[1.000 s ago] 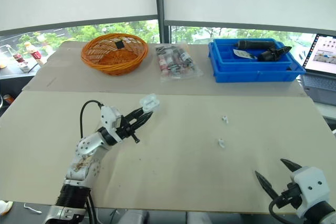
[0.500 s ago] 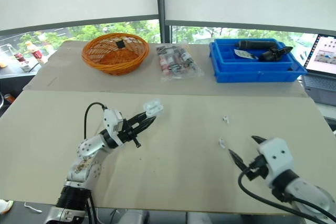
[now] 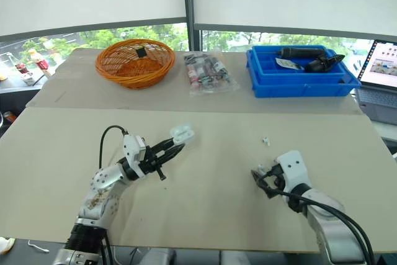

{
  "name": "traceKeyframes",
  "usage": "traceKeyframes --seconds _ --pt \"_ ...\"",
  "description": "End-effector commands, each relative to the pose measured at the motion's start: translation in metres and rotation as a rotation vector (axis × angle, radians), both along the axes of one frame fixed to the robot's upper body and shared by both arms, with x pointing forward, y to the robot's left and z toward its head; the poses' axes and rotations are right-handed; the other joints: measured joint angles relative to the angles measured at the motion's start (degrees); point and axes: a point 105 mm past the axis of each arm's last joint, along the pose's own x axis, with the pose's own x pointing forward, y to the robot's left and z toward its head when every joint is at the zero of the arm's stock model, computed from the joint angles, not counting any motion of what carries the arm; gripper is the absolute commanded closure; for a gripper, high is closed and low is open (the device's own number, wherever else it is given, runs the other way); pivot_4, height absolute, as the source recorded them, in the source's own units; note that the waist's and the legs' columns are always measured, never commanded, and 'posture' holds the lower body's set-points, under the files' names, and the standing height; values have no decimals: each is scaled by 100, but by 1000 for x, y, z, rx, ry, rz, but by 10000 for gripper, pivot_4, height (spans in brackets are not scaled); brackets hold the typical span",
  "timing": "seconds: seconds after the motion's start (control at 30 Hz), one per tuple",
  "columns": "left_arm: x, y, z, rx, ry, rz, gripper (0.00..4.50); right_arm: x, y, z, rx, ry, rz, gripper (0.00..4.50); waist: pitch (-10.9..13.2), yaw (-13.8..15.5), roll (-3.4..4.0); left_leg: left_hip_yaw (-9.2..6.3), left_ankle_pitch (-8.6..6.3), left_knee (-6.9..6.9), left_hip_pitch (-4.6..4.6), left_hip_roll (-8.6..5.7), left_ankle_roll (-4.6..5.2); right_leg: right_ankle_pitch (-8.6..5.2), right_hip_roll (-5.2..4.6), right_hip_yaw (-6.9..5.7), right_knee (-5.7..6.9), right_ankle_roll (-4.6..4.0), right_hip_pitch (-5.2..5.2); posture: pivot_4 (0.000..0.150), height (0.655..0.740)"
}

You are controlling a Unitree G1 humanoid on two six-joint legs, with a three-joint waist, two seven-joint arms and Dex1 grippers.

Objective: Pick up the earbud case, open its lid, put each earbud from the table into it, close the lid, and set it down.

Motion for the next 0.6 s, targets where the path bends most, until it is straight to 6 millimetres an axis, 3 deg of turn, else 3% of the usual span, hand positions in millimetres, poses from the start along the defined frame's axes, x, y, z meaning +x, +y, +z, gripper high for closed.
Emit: traceKeyframes --seconds 0.03,0.37,0.4,0.6 --pt "-2 1 3 3 -35 -8 39964 -3 1 -7 9 35 -6 5180 0 -8 1 0 0 0 0 0 0 0 0 0 0 0 0 1500 7303" --pt "-5 2 0 10 -35 -13 39964 -11 9 -5 -16 92 80 39577 -2 5 0 0 0 0 0 -1 0 0 -1 0 -1 0 1 1500 7303" --pt "-6 3 -1 10 -34 -12 39964 -12 10 -2 -24 96 107 41615 -2 7 0 0 0 0 0 0 0 0 0 0 -1 0 1 1500 7303" --pt "-16 4 -2 18 -29 -17 39964 -21 14 22 -99 115 382 41668 0 8 1 0 0 0 -2 -1 0 0 -2 0 -2 1 0 1500 7303"
